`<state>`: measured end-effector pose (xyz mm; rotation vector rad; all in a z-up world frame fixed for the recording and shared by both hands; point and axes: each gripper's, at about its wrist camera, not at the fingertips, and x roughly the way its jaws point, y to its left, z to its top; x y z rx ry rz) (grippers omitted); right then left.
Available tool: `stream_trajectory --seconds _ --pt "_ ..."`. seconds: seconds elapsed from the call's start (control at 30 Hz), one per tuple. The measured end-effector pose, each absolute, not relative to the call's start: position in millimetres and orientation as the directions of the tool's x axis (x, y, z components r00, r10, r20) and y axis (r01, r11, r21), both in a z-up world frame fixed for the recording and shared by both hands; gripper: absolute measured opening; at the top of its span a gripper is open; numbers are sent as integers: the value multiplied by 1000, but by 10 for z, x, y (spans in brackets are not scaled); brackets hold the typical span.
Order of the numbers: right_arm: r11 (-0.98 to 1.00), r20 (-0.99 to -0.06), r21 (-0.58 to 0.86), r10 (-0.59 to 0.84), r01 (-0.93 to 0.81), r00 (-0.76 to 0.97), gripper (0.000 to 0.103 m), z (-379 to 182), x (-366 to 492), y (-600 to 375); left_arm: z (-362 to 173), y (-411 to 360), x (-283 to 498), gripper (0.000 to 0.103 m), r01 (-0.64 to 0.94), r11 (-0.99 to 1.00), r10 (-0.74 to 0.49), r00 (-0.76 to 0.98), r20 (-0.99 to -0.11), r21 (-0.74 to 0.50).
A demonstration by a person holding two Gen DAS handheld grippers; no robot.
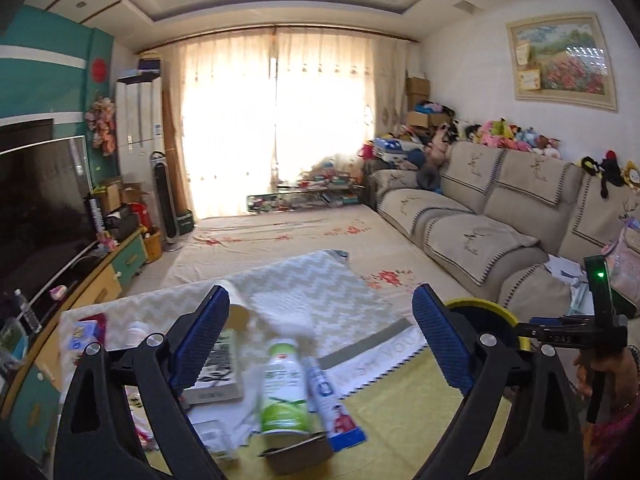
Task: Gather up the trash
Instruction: 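Reach the right gripper to the white toothpaste tube and grasp it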
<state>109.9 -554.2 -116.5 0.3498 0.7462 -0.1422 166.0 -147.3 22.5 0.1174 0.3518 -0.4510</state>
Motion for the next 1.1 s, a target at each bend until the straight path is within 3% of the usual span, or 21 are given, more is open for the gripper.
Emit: stream_trajectory --seconds 0.13,0.4,0.57,0.77,1.1 --pt "963 -694 229 57 145 718 53 -1115 1362 -5009 165 -843 1768 93 319 946 -283 898 -336 56" --pt "983 -734 183 157 -29 661 53 -1203 1751 -4040 -284 -4 2178 94 188 982 -181 924 -337 -12" --pt "979 -761 191 190 -65 621 45 -1282 1961 -3723 -582 100 2346 94 171 984 -174 914 -367 -40" --pt "976 -774 192 213 -100 596 39 -1323 2172 -3460 -668 204 2317 95 162 984 -177 925 -336 -71" --pt "969 -806 212 246 -126 538 36 -1488 2383 -3220 -735 230 2279 97 144 988 -156 928 -337 -60"
